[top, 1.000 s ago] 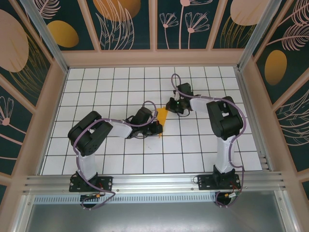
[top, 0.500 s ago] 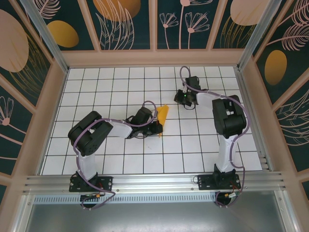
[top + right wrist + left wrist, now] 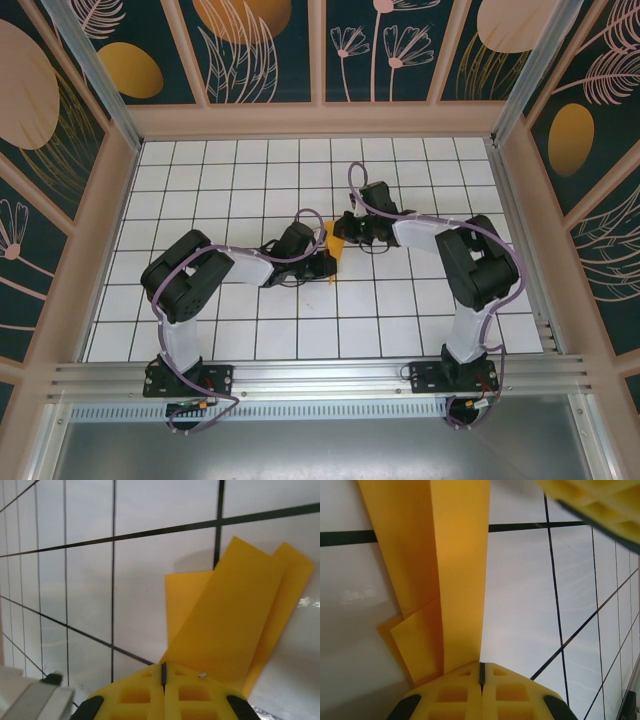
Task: Fold a paper plane with a square sheet of paper (fold left side to right side)
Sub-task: Fold the wing for the fifth time at the center of the table.
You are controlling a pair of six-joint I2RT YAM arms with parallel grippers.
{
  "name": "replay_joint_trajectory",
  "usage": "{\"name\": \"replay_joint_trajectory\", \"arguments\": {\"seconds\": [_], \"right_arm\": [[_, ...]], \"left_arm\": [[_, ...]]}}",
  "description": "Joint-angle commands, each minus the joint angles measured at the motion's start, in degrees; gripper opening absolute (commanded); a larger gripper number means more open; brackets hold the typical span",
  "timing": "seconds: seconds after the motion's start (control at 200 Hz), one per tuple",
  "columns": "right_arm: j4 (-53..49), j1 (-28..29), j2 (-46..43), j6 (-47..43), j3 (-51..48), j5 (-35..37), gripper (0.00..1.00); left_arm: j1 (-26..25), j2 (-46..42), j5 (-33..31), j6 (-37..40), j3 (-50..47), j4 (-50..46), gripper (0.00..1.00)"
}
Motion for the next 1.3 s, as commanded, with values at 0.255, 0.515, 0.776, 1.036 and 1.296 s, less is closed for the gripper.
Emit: {"name": "replay_joint_trajectory", "arguments": {"seconds": [0.255,0.515,0.776,1.036,1.296], "right_arm": [[-1.77,-0.78,6.61,0.56,2.43,5.88,0.05],[-0.90,-1.07,6.87,0.98,0.03,5.13,0.04],[-0.99,-0.74,6.51,1.07,-0.15,4.93,0.04],[-1.38,-0.71,6.64,1.18,-0.27,5.15,0.04],[-2.28,-0.72,6.78,0.72,-0.19,6.11,0.04]], "left_arm": [[-0.85,0.50,-0.50,0.97,-3.44,-7.48,0.11],[-0.85,-5.63,4.17,0.64,-3.79,-2.17,0.17],[-0.84,-6.85,7.49,1.46,-1.01,-2.00,0.13],[-1.33,-3.36,9.32,2.04,1.02,-2.52,0.13],[-1.30,-1.19,4.57,3.82,1.61,-7.66,0.13]]}}
